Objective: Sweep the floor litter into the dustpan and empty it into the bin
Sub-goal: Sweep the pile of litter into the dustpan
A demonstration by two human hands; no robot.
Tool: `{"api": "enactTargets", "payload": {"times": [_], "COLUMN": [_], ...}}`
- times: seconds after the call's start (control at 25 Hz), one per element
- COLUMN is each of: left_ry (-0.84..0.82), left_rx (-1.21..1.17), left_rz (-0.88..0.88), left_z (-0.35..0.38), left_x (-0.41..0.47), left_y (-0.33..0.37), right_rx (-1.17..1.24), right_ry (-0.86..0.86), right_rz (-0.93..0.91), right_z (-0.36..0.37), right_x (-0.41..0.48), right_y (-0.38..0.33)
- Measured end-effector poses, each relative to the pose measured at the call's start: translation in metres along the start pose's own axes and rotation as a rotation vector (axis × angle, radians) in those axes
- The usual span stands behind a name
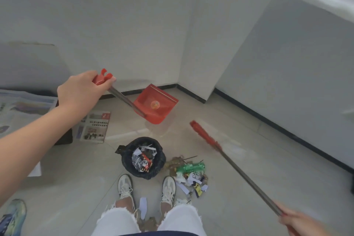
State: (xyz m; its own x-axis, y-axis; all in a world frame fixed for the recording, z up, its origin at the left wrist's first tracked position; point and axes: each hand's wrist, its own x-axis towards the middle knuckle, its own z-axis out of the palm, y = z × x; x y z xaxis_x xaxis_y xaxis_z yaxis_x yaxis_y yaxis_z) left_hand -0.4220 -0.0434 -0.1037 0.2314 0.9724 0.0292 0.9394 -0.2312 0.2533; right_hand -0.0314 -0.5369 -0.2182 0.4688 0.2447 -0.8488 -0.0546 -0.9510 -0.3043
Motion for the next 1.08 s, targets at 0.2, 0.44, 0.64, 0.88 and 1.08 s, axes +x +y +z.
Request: {"api": "enactTargets", "payload": {"times": [0.2,0.44,0.64,0.88,1.08], "left_ry": [0.006,-0.001,0.011,0.008,-0.027], "left_rx": [-0.032,-0.08,-0.172,-0.369,-0.506], "left_rz": [0.052,0.161,0.203,0.402,0.482], "left_z": [0.002,0.009,-0.009,-0.055,-0.086], "left_x": [-0.023,-0.062,-0.093,-0.138,-0.181], "left_y": [0.025,0.028,-0.019,-0.083,-0.093], "right_rx": [-0.106,-0.014,-0.108,-0.141,-0.165], "right_ry": [-0.028,-0.095,-0.091,-0.08,-0.134], "right_rz": [0.024,0.094,0.065,0.124,0.146], "right_z": [0.066,0.172,0.236,0.331,0.375], "right_x": [0.016,0.009,-0.048,-0.111,-0.167], "right_y": [-0.014,0.003,0.041,0.089,0.122]}}
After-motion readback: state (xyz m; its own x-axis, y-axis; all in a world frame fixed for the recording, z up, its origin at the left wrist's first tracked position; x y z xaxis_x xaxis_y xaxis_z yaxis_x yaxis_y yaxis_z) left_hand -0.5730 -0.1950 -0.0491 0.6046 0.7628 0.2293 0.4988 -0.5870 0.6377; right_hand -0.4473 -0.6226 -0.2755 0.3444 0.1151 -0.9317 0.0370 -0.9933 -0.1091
